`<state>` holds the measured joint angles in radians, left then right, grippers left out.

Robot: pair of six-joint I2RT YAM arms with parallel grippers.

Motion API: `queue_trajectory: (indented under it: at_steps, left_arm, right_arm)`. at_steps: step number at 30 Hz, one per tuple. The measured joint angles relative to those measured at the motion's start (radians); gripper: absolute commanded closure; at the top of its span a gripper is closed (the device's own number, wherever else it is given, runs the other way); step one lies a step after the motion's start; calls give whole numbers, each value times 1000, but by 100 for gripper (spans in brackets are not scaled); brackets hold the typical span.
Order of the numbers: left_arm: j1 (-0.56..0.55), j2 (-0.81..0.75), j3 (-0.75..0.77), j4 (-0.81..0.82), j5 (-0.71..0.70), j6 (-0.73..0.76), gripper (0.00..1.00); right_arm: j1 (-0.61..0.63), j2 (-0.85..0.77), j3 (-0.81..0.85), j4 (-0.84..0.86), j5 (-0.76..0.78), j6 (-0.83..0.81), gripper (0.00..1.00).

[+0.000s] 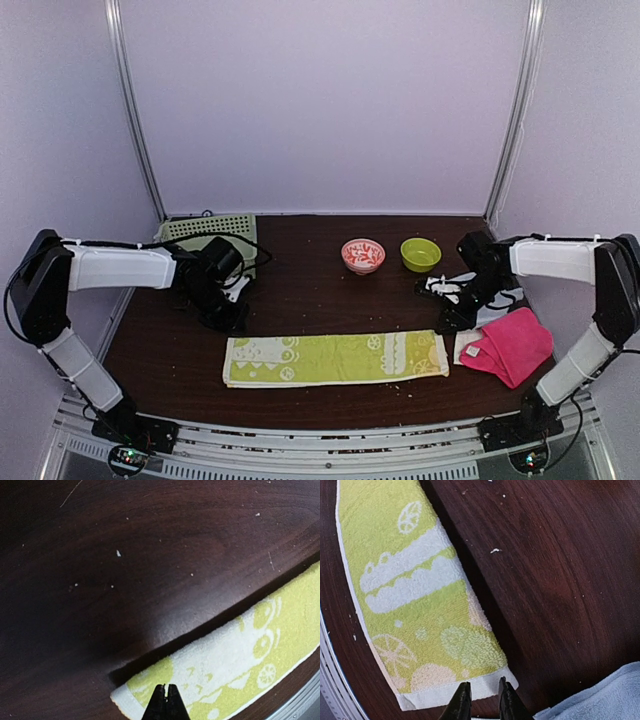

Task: Roll the towels
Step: Move the towel to the center of the board.

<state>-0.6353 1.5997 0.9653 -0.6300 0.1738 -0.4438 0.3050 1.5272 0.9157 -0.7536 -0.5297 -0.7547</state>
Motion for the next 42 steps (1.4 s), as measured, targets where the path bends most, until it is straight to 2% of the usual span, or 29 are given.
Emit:
queue_trajectory:
  at_steps: [8,15,26,29,35,42]
  left_arm:
    - [0,80,-17,65,-79,-12,100]
    - [-3,95,-27,89,-157,-37,100]
    - [-3,70,-40,69,-344,-79,100]
    - [-3,16,-42,53,-332,-77,100]
    - [-42,-65,-53,62,-220,-78,100]
    - [-82,-66,-141,78,-124,-79,100]
  right_arm:
    - [5,122,3,72,46,89,84]
    - [21,163,39,114,110,141,84]
    - [62,304,225,146,195,187,83]
    - [66,323,266,145,206,196,81]
    - [66,275,276,130,210,213,79]
    - [66,214,256,127,209,217,84]
